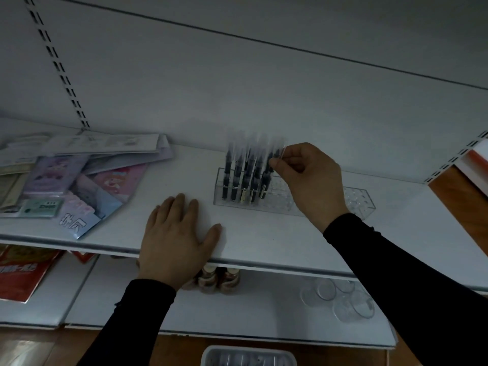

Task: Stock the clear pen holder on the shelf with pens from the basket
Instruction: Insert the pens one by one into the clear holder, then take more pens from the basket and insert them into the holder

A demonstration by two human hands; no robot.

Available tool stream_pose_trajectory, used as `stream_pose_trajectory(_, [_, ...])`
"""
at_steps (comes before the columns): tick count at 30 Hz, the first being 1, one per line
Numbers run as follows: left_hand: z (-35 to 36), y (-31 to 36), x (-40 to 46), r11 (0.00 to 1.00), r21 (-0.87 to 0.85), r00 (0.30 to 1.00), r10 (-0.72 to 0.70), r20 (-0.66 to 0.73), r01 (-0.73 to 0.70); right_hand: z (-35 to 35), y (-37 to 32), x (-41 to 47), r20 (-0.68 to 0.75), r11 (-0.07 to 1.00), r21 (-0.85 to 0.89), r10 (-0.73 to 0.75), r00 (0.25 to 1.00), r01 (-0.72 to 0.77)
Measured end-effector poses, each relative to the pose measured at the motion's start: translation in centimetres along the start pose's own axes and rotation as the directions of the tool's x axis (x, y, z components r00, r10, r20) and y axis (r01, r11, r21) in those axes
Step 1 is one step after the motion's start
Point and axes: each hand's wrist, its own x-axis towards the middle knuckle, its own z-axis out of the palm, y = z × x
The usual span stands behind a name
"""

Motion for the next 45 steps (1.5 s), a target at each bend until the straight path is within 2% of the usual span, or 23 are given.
stream_pose_trajectory(11, [0.1, -0.2, 0.0, 1.000, -0.005, 0.999, 0.012, -0.048, -0.012, 0.3, 0.8, -0.8, 0.052, 0.999, -0.048, 0.027, 0.998, -0.024])
stream_pose_trajectory(16, [0.1, -0.2, 0.0, 1.000, -0.026, 1.000, 0.004, -0.029, -0.005, -1.3, 1.0, -2.4, 0.066, 0.996, -0.065, 0.058, 0.996, -0.054])
stream_pose_trajectory(20, [-1.3, -0.1, -1.0, 0.991, -0.128, 0.999, 0.036, -0.024, -0.039, -4.2, 0.7, -6.5, 0.099, 0.995, -0.027, 0.096, 0.990, -0.094])
stream_pose_trajectory(25, [-5.0, 2.6, -6.7, 0.909, -0.399, 0.993, 0.093, -0.078, -0.117, -6.8, 2.7, -15.3, 0.300, 0.970, 0.027, 0.223, 0.927, -0.242])
stream_pose_trajectory(27, [-4.9, 4.1, -9.7, 0.874, -0.445, 0.980, 0.194, -0.046, -0.194, -6.6, 5.1, -19.3, 0.409, 0.941, -0.010, 0.313, 0.857, -0.339])
stream_pose_trajectory(29, [-2.7, 5.3, -12.6, 0.873, -0.464, 0.944, 0.267, 0.194, -0.151, -5.7, 8.2, -23.0, 0.544, 0.888, -0.149, 0.442, 0.714, -0.436])
stream_pose_trajectory(30, [-0.9, 5.7, -13.9, 0.900, -0.425, 0.891, 0.268, 0.367, -0.096, -5.1, 10.0, -24.7, 0.594, 0.852, -0.230, 0.505, 0.626, -0.470])
stream_pose_trajectory(32, [3.3, 6.1, -16.0, 0.959, -0.280, 0.717, 0.224, 0.660, -0.042, -4.0, 13.4, -27.4, 0.643, 0.777, -0.354, 0.607, 0.467, -0.521])
stream_pose_trajectory(34, [7.6, 6.2, -17.7, 0.981, -0.195, 0.570, 0.168, 0.805, -0.012, -2.8, 15.9, -29.0, 0.658, 0.711, -0.435, 0.670, 0.344, -0.552])
stream_pose_trajectory(38, [15.6, 5.9, -19.6, 0.978, -0.107, 0.426, 0.019, 0.905, 0.182, -0.6, 21.0, -30.4, 0.612, 0.501, -0.479, 0.779, 0.135, -0.721])
stream_pose_trajectory(41, [20.8, 5.3, -20.8, 0.962, -0.012, 0.342, -0.085, 0.936, 0.272, 1.2, 24.4, -31.1, 0.572, 0.329, -0.470, 0.820, 0.001, -0.819])
stream_pose_trajectory(43, [23.8, 4.8, -21.4, 0.948, 0.017, 0.320, -0.124, 0.939, 0.319, 2.4, 26.6, -31.7, 0.547, 0.208, -0.426, 0.834, -0.068, -0.880])
stream_pose_trajectory(45, [25.9, 4.9, -21.5, 0.927, 0.039, 0.309, -0.164, 0.937, 0.374, 3.6, 28.2, -32.3, 0.544, 0.160, -0.408, 0.833, -0.098, -0.899])
